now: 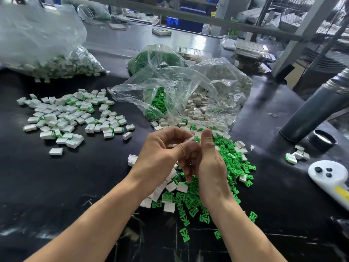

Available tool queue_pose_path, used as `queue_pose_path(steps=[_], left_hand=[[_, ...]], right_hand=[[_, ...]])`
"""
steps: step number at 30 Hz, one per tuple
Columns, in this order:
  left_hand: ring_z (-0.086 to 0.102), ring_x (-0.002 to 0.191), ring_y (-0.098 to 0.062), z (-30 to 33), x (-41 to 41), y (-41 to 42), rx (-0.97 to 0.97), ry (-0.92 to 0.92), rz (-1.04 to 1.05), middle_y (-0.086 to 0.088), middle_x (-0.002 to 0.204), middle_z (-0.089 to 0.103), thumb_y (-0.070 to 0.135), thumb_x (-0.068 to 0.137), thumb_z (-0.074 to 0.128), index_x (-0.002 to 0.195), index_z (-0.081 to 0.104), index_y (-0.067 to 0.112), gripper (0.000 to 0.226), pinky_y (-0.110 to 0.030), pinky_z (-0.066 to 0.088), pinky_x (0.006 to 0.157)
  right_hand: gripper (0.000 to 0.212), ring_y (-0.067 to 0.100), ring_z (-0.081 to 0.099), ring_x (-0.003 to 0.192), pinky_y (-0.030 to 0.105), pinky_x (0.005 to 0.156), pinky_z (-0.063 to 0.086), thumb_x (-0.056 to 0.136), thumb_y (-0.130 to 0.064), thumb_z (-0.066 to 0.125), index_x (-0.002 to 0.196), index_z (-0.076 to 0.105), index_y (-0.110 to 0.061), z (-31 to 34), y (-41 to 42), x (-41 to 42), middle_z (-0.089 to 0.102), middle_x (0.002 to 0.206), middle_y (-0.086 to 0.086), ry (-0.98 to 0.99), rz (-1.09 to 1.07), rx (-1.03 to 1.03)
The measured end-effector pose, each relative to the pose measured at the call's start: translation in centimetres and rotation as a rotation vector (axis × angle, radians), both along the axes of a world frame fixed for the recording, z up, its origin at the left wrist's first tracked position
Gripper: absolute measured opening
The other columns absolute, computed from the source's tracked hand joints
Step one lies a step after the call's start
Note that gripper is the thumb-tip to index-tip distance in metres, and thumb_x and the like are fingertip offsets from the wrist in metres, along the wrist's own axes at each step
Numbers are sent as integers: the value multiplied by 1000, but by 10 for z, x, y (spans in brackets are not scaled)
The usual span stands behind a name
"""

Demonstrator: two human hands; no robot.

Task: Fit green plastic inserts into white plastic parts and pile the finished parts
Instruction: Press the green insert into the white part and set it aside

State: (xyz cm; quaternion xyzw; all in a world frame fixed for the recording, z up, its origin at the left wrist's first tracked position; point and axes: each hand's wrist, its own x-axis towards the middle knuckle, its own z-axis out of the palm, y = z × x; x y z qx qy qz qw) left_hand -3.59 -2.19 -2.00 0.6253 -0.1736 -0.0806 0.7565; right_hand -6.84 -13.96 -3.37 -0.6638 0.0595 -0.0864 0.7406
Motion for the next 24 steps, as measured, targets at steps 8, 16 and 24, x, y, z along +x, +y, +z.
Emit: queue_pose_path(steps=[8, 16, 24], left_hand=[[54, 45, -30, 0, 1, 1, 3, 14, -22, -36, 66, 55, 8, 93, 72, 99, 68, 0, 11, -42, 53, 43], [58, 46, -28, -2, 1, 1, 33, 22, -19, -12, 61, 64, 11, 93, 72, 98, 70, 5, 9, -34, 55, 49], [64, 68, -17, -4, -1, -2, -4, 21, -51, -7, 74, 67, 15, 91, 74, 94, 73, 5, 10, -28, 56, 61]], right_hand=[[64, 22, 45, 51, 33, 45, 35, 97, -65, 36, 69, 66, -15, -1, 1, 2, 55, 60, 8, 41, 106, 102], [81, 15, 32, 48, 28, 42, 23, 93, -71, 28, 97, 56, 5, 2, 0, -1, 41, 55, 0, 105, 218, 98], [48, 13, 19, 43, 21, 37, 18, 97, -61, 38, 64, 48, -27, 0, 3, 1, 28, 51, -7, 33, 96, 188]])
